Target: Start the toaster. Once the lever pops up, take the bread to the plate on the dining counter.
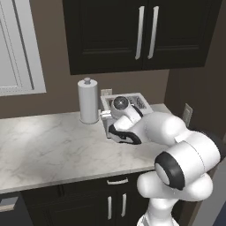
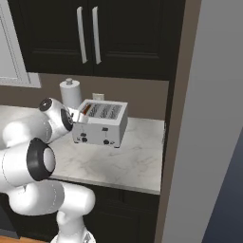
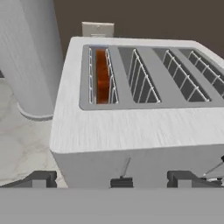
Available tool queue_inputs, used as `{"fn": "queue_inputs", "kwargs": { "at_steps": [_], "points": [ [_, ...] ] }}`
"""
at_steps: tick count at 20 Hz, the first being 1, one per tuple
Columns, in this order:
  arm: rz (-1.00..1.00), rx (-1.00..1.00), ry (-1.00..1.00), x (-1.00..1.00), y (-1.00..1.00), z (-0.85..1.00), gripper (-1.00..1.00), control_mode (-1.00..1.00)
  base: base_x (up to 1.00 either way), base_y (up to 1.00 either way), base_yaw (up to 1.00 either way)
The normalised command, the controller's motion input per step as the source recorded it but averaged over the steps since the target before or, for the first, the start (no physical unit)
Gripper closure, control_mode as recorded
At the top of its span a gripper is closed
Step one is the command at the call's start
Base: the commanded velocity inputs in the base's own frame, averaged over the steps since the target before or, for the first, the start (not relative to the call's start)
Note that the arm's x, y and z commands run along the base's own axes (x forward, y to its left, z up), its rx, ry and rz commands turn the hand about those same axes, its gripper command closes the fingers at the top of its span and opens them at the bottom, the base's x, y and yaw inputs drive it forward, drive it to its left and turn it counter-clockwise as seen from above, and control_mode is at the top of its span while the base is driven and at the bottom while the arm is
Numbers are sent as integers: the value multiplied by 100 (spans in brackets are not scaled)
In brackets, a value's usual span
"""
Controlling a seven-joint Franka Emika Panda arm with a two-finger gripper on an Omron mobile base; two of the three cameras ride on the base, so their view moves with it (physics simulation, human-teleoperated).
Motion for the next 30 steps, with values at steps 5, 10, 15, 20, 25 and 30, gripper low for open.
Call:
{"fn": "queue_inputs", "kwargs": {
  "at_steps": [5,10,15,20,25,30],
  "points": [
    [0,5,0,41,3,1,-100,-100,0,0,0],
    [0,4,0,30,0,0,-100,-100,0,0,0],
    [0,0,0,20,0,0,-100,-100,0,0,0],
    [0,0,0,26,0,0,-100,-100,0,0,0],
    [0,0,0,0,0,2,-100,-100,0,0,0],
    [0,0,0,0,0,0,-100,-100,0,0,0]
  ]
}}
